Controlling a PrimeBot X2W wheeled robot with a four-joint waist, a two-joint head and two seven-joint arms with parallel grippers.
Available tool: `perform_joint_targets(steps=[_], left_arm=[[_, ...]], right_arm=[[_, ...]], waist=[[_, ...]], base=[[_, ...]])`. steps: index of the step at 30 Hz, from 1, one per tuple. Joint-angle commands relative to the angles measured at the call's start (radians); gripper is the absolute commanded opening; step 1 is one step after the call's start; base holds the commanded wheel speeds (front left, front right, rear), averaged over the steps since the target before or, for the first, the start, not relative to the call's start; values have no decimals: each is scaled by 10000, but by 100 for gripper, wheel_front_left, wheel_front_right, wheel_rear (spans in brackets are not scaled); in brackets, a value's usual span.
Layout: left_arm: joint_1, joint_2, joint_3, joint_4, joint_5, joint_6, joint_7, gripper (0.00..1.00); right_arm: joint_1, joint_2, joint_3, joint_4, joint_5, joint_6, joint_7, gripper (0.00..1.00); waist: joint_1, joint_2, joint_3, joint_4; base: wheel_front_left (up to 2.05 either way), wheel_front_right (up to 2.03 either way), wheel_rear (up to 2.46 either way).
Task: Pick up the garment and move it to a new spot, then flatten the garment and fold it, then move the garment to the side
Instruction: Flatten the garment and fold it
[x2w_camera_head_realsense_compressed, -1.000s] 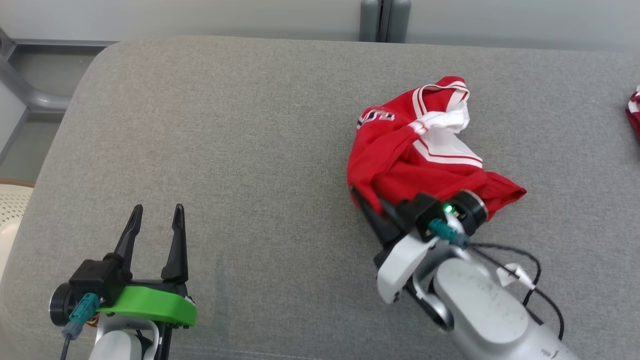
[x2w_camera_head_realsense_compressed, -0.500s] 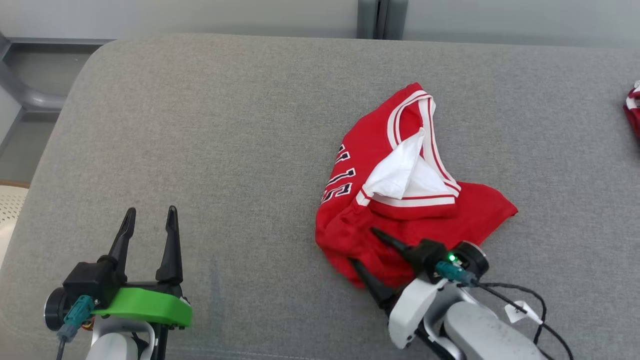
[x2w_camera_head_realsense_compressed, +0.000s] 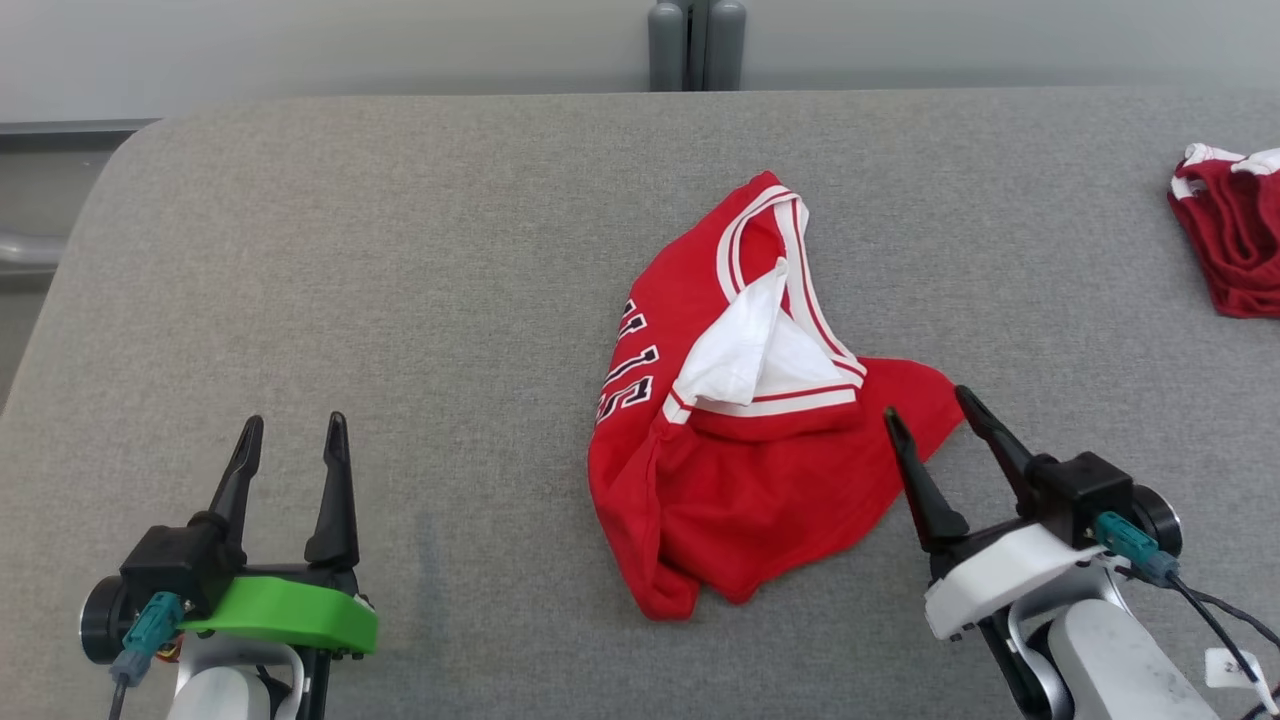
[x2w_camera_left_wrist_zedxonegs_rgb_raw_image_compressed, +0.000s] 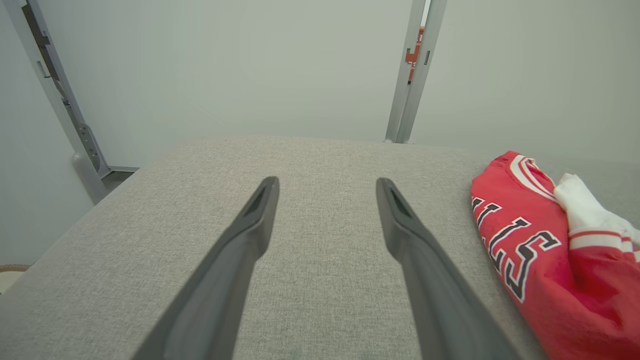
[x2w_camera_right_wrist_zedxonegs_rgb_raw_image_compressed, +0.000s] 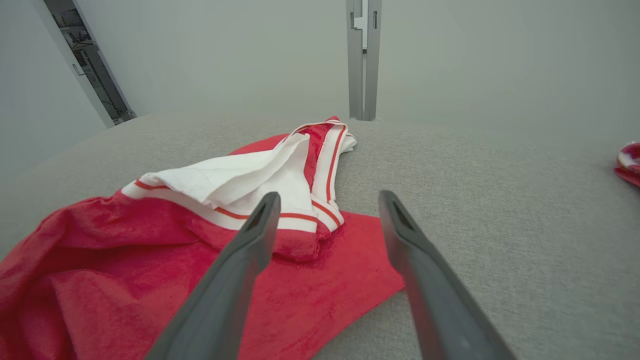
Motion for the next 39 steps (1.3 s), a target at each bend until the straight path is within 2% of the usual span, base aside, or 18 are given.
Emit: perform_joint_targets(steps=[1,6,12,17,24,32,39], left_arm=[[86,70,26,-22,26,-26,-28,100],[30,122,62,-71,68,-26,-28,100],[-179,197,-46,-69,98,-26,-28,100],[-690,360,-612,0,173,-26,-28,100],[-2429,674,-2617,390,106,-26,-28,100],[-4249,971,-5341,1415,-351,-25,473,100],[-4385,1323,-6466,2699,-895,-25,833,100]], right_arm=[[311,117,-343,-221,-118,-7,-69,100],[1107,651,-1376,-986,-466,-7,-81,100],[1345,959,-1612,-1363,-635,-7,-83,100],[1240,1068,-1640,-1458,-727,-7,-85,100],[1027,1131,-1659,-1456,-792,-7,-81,100],[794,1267,-1678,-1371,-734,-7,-82,100],[699,1384,-1777,-1342,-618,-7,-82,100]], waist=[[0,0,-27,-136],[0,0,-3,-455],[0,0,89,-736],[0,0,195,-842],[0,0,383,-1132],[0,0,753,-1866],[0,0,1049,-2646]], base=[[0,0,0],[0,0,0],[0,0,0],[0,0,0],[0,0,0],[0,0,0],[0,0,0]])
